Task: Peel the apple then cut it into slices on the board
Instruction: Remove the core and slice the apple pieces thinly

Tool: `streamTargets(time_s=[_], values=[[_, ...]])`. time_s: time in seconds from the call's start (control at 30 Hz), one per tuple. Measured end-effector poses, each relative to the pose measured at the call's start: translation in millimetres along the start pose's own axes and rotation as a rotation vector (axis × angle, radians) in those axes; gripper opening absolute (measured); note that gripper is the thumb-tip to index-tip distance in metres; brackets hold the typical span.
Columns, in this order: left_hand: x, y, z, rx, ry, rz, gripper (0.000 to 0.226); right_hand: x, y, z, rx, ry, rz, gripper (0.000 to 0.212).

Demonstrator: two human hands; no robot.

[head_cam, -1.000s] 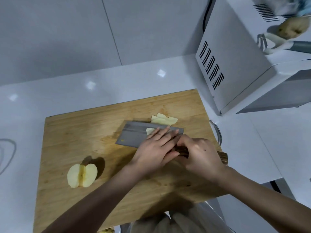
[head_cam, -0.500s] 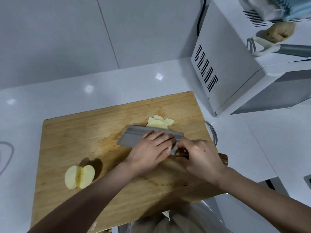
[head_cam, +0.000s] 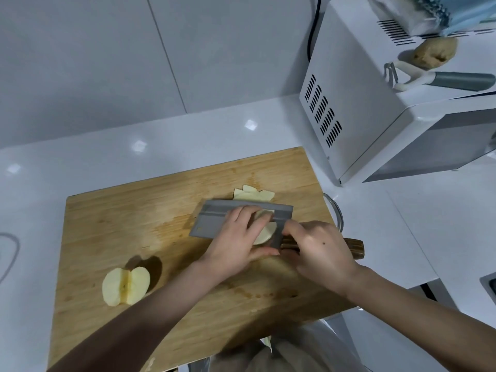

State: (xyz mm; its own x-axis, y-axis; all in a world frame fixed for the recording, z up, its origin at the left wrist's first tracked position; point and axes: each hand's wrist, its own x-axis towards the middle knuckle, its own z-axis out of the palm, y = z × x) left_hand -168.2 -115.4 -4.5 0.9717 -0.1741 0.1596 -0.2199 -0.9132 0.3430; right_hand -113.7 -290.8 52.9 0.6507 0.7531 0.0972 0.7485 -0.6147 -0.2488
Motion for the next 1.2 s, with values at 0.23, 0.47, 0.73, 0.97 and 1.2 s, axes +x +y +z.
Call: streamTargets(time_s=[0.23, 0.47, 0.73, 0.97, 1.2], values=[[0, -4, -2, -0.032, 0.002, -0.088, 0.079, 3, -4, -6, -0.09, 0.0, -0.077, 0.044], [3, -14, -20, -0.178, -0.179, -0.108, 0.085, 6, -2, -8, -0.142, -0.016, -0.14, 0.043], [12, -6, -30, -0.076, -0.109, 0.056, 0.055, 9, 0, -12, -0.133, -0.032, -0.158, 0.049], [15, -16, -33, -0.095, -0.127, 0.086, 0.048, 10, 7, -18, -0.193, -0.072, -0.152, 0.041], [14, -43, -26, -0.397, -0.025, -0.143, 0.018, 7, 21, -24, -0.201, -0.083, -0.082, 0.045]])
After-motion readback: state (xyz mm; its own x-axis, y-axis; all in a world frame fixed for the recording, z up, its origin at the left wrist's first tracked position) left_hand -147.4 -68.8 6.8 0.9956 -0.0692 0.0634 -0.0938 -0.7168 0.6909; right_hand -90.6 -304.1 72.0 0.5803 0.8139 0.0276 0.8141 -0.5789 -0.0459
